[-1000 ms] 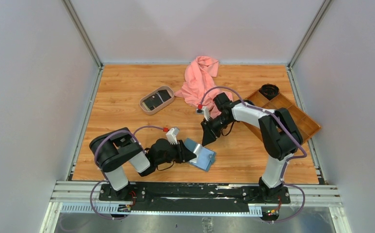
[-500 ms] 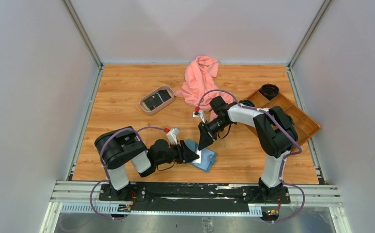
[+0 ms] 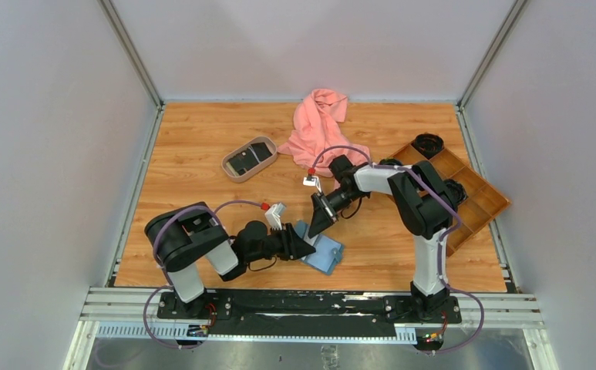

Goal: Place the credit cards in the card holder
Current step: Open the card holder at the center of the board.

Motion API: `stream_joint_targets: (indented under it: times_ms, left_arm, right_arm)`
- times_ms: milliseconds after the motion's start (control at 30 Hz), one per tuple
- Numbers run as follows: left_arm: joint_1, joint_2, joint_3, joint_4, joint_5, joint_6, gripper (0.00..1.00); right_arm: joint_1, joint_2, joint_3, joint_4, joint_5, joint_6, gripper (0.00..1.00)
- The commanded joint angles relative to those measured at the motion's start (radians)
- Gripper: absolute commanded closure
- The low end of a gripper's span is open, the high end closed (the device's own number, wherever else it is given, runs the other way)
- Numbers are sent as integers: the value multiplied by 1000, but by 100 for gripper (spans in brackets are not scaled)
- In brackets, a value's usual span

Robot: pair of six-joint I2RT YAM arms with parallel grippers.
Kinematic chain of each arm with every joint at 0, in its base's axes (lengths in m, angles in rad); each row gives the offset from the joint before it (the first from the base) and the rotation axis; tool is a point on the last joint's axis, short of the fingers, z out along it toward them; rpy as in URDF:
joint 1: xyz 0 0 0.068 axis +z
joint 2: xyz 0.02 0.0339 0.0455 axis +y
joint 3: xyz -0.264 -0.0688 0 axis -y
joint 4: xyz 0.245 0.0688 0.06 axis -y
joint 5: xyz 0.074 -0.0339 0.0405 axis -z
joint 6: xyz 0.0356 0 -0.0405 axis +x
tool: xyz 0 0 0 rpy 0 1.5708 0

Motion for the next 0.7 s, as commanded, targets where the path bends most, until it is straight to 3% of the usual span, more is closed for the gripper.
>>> stream_joint_targets:
  times_ms: [0, 100, 300, 533, 667]
  left_arm:
    - [10, -56, -1, -144, -61, 45, 66]
    - [13, -112, -2, -231, -110, 64, 83]
    - [13, -209, 12, -342, -183, 71, 96]
    - [15, -182, 24, -285, -181, 36, 93]
    - [15, -121, 23, -207, -149, 32, 90]
  right_arm:
    - [-19, -64, 20, -5, 19, 3, 65]
    - [-50, -124, 13, -20, 72, -52, 65]
    - [-46, -228, 7, -135, 186, -301, 65]
    - [140, -428, -149, -70, 371, -681, 66]
    - [173, -390, -109, 36, 475, -543, 67]
